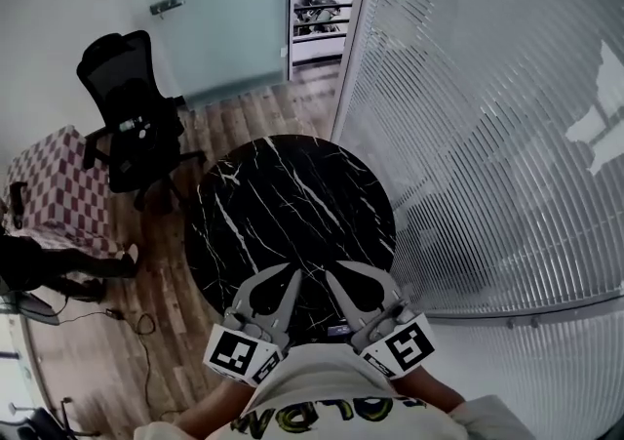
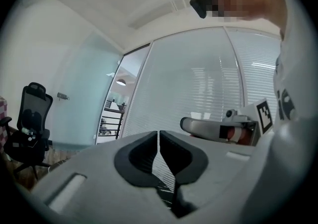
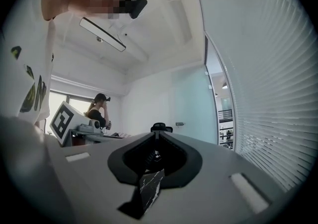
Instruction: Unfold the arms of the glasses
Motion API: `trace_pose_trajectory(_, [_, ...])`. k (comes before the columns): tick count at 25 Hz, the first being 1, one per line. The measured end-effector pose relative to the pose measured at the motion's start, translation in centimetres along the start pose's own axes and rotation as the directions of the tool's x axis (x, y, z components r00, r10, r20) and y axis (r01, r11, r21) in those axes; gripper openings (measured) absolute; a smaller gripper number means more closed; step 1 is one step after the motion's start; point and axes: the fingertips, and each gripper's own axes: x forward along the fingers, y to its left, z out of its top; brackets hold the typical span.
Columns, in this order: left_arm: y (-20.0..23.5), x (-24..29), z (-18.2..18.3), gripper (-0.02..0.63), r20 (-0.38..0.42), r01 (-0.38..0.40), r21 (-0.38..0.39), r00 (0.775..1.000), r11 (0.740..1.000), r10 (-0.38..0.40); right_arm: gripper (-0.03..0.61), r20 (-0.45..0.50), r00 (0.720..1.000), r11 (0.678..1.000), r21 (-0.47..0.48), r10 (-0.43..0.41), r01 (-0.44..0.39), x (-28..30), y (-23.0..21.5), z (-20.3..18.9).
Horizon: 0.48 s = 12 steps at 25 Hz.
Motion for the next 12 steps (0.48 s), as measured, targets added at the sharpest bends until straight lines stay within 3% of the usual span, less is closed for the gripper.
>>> trace_pose_trajectory(12, [0.19,-0.26,-0.23,0.005,-0.015,0.006,-0.016,1.0,1.0,-0.006,0.015,0.008,1.0,1.0,0.013,-0.005,0.005,0.36,0.24,0.13])
